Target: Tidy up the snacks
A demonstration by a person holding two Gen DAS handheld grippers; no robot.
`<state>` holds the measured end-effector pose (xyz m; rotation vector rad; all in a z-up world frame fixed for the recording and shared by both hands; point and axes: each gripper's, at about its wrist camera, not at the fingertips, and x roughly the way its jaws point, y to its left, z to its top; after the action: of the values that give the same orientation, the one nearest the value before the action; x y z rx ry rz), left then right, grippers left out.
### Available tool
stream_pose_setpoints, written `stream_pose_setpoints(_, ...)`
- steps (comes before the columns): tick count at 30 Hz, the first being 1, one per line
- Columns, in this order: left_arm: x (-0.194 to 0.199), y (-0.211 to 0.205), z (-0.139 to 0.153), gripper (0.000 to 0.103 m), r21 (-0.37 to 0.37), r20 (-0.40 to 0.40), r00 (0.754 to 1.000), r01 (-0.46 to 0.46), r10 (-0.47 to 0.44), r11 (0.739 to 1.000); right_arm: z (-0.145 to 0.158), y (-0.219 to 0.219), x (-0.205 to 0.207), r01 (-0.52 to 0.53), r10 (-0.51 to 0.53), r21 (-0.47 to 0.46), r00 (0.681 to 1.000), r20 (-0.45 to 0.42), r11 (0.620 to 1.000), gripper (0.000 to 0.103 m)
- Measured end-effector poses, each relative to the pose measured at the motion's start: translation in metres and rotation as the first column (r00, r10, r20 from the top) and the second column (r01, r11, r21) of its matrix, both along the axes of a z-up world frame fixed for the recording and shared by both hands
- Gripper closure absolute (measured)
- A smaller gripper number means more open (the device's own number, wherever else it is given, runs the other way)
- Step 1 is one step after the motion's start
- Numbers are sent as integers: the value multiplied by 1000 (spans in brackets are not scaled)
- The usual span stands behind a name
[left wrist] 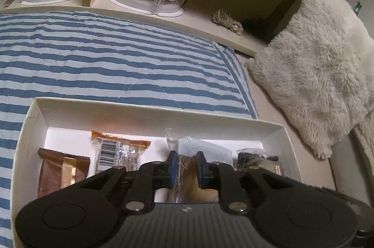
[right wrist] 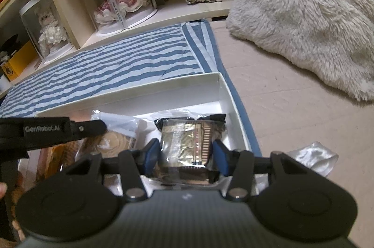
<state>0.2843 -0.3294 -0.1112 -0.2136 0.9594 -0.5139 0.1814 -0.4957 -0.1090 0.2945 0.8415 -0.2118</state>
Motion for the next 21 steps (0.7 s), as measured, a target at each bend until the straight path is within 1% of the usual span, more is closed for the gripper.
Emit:
stream_pose_setpoints(2,-2,2,2,69,12,-5,1000,10,-10,1000,0,1,1,-5,5,-8,1000,-7,1000,46)
stream_pose_setpoints(3,-3,3,4,68,16,-6,1000,12,-12,1000,1,1,2,-4,4,-10,1000,-12,1000,45)
stream_pose_setpoints(5,-6,5,8,58,19,-4,1000,23,-23,1000,3,1,2,-4,3,-13,1000,-19,1000,42)
stream_pose_setpoints(6,-8,6,12,55,22,1,1000,29,-29,999,5,0,4,-5,5,-17,1000,-20,1000,41)
stream_pose_setpoints(7,-11,8,16,49,27,8,999,34,-34,999,9,1,4,-1,1,-23,1000,-16,1000,40)
stream_pose_setpoints(8,-14,9,20,44,31,17,999,40,-40,999,14,2,2,1,-1,-22,1000,0,1000,37)
stream_pose_setpoints(9,-17,11,25,41,35,25,999,45,-46,998,18,3,0,2,-2,-17,1000,14,1000,35)
stream_pose_setpoints(11,-24,17,34,29,45,39,998,46,-48,998,27,6,-3,0,0,-14,999,38,1000,25)
stream_pose_setpoints(12,-27,20,37,26,49,45,998,44,-46,998,31,8,-4,-1,1,-22,999,42,1000,23)
stream_pose_setpoints(13,-31,25,42,20,57,53,998,38,-41,998,34,10,-6,1,0,-35,999,43,999,22)
stream_pose_setpoints(14,-33,29,46,14,65,58,998,31,-35,997,38,12,-8,7,-5,-50,999,44,999,21)
stream_pose_setpoints(15,-36,34,50,12,72,64,998,25,-30,997,41,13,-11,11,-8,-58,999,45,998,21)
stream_pose_setpoints(17,-41,44,59,1,83,71,997,15,-20,996,46,16,-15,15,-12,-63,999,48,998,20)
stream_pose_setpoints(18,-44,48,62,0,93,69,997,8,-15,996,50,19,-17,14,-11,-71,999,47,997,19)
stream_pose_setpoints(20,-47,56,70,0,113,64,998,4,-12,994,54,24,-21,16,-11,-97,999,47,995,11)
stream_pose_setpoints(21,-51,61,73,0,128,65,998,-3,-5,992,57,27,-23,18,-13,-109,999,49,994,9)
